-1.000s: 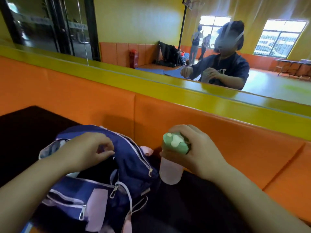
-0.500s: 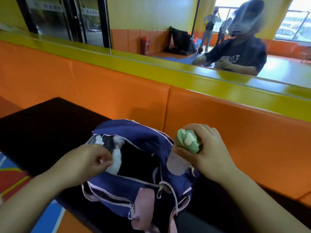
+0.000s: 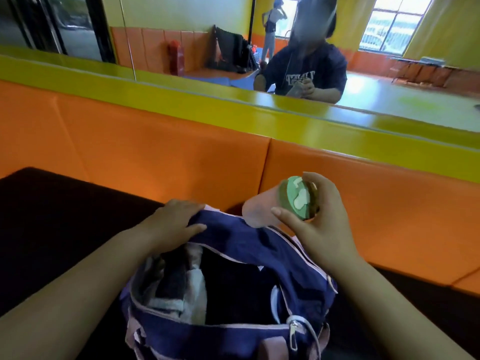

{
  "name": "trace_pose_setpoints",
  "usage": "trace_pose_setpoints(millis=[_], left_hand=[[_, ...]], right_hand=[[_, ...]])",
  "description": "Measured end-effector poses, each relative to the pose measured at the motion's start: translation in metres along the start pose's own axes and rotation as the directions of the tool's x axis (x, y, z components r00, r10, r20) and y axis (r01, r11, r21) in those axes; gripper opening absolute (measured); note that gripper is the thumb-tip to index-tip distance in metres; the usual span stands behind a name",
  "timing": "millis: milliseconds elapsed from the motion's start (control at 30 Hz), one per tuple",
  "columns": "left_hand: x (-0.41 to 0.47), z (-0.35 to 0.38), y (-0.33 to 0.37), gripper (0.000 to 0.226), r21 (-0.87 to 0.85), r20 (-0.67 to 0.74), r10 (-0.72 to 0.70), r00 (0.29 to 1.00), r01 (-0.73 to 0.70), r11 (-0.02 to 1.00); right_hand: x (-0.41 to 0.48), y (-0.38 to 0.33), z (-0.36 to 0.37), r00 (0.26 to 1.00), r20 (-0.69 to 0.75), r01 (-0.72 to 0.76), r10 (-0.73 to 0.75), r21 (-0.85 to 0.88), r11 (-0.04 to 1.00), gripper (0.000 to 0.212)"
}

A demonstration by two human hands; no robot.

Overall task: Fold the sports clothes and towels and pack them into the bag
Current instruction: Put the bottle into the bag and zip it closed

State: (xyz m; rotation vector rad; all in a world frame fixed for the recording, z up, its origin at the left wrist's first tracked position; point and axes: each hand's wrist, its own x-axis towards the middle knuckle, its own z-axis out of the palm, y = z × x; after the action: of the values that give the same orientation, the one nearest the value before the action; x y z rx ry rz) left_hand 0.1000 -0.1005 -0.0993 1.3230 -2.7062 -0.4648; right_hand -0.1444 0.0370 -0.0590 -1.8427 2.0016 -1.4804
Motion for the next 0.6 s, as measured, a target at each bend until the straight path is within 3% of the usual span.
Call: trace_pose_setpoints(millis=[133,267,433,533,600], left_hand=[[0.008,0.003,-0.014,0.043,0.006,0.106,0.040,0.994,-0.041,0.999],[0.004,0.008,-0.021,0.068,-0.027,0.174,0.121,0.977,-0.118,0.993],[0.016,0.010,-0.029,0.044,-0.042,0.218,0.143,0.965,-0.137,0.990],[0.024,0.007,-0.036,0.045,-0.147,0.176,0.098,0.979,-0.073,0.986],[0.029,0.002,-0.043,0.039,-0.123,0.180,0.091,0.979,-0.069,0.990]], right_hand=[[0.010,-0.002,0.020,0.998,0.055,-0.023,0.023,0.000,1.000,0.077],[0.021,-0.003,0.034,0.999,0.051,-0.002,0.003,-0.026,1.000,0.075],[0.030,-0.006,0.055,0.994,0.102,0.037,-0.034,-0.031,0.999,0.072],[0.033,-0.007,0.070,0.977,0.207,0.058,-0.049,-0.035,0.998,0.069],[0.035,-0.004,0.075,0.954,0.294,0.088,-0.064,-0.070,0.994,0.069]])
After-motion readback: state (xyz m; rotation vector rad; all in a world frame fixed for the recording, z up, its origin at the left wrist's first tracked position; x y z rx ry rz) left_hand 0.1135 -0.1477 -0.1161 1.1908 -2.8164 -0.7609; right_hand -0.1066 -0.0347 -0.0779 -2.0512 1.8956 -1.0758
